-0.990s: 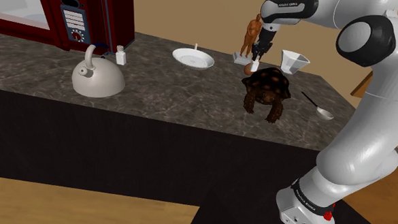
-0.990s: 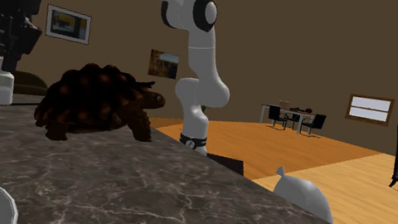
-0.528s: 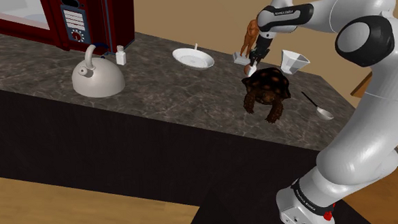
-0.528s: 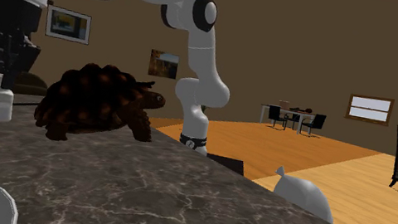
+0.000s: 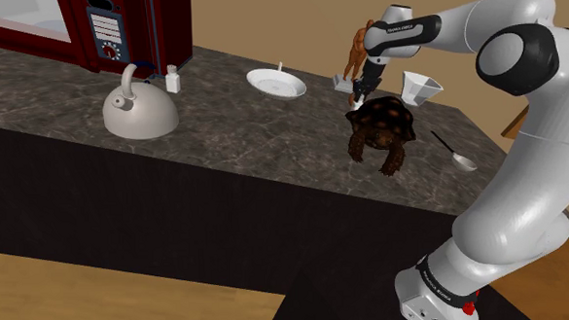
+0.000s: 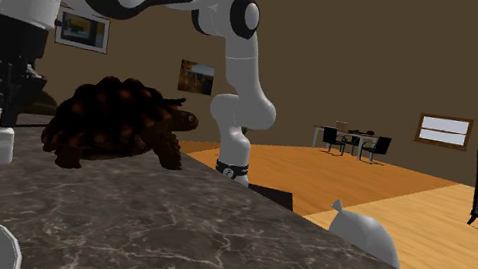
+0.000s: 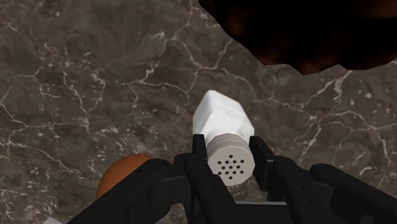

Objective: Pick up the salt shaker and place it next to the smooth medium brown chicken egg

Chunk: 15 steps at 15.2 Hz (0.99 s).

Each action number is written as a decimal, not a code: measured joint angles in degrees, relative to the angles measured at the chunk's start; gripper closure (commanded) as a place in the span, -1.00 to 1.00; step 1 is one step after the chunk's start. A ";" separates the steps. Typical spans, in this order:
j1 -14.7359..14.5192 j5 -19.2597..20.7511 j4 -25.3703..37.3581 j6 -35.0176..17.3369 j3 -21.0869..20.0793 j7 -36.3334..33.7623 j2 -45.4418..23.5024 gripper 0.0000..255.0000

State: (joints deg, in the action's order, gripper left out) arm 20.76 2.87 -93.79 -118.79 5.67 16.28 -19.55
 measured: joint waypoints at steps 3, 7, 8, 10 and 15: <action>-0.02 0.01 -0.13 -0.16 -0.01 -0.04 -0.02 1.00; -0.02 0.01 -0.14 -0.19 -0.01 -0.04 -0.03 -1.00; -0.02 0.01 -0.14 -0.19 -0.01 -0.04 -0.03 -1.00; -0.02 0.01 -0.14 -0.19 -0.01 -0.04 -0.03 -1.00; -0.28 0.09 2.94 4.57 -0.07 -0.09 1.73 -1.00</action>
State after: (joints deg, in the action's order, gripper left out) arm 20.48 2.96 -90.86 -114.22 5.60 16.19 -17.82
